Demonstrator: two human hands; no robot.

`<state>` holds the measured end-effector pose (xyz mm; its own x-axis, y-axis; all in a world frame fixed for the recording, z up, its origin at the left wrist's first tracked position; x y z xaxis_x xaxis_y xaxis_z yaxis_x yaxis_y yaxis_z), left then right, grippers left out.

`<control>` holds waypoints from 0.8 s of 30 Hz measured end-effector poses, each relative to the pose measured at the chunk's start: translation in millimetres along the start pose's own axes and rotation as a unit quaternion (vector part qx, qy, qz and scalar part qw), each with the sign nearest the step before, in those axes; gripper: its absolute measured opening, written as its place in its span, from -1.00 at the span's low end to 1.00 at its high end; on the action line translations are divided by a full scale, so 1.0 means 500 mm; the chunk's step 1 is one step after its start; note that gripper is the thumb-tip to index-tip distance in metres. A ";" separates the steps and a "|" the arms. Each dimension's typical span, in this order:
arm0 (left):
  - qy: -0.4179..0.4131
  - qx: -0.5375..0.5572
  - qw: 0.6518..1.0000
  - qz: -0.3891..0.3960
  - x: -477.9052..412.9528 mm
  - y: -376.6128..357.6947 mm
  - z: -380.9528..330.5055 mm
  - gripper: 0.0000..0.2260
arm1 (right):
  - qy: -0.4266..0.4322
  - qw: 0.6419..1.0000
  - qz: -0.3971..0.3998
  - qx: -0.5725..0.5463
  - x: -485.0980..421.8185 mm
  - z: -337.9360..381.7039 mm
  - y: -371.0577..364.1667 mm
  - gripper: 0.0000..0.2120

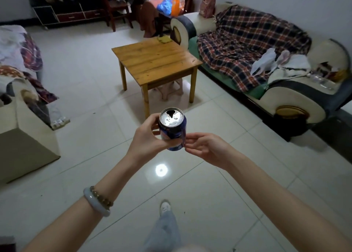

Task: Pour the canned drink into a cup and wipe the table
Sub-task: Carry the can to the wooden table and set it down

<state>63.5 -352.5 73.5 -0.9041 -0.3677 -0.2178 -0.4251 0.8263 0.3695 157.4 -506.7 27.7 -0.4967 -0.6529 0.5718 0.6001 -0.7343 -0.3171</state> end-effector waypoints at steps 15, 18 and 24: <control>-0.026 -0.001 0.999 0.037 -0.491 -0.003 0.091 -0.33 | 0.012 0.999 -0.022 -0.046 -0.334 0.319 0.096 -0.58; -0.017 -0.002 0.999 0.032 -0.576 -0.009 0.122 -0.33 | -0.001 0.998 -0.018 -0.056 -0.408 0.370 0.122 -0.59; 0.002 0.005 1.000 0.004 -0.772 -0.026 0.187 -0.34 | -0.013 1.000 -0.003 -0.010 -0.589 0.506 0.186 -0.58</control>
<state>422.3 -181.5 68.0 -0.9077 -0.3630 -0.2106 -0.4173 0.8331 0.3629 518.2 -335.9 21.2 -0.4831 -0.6435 0.5937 0.5844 -0.7419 -0.3286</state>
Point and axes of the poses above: each hand's wrist, its own x-axis away from the middle knuckle, its own y-axis out of the back of the hand, z = x × y, the point moved 4 cm from there along -x, towards the middle knuckle, and after that the axes turned 3 degrees about -y, right-handed, at the moved point
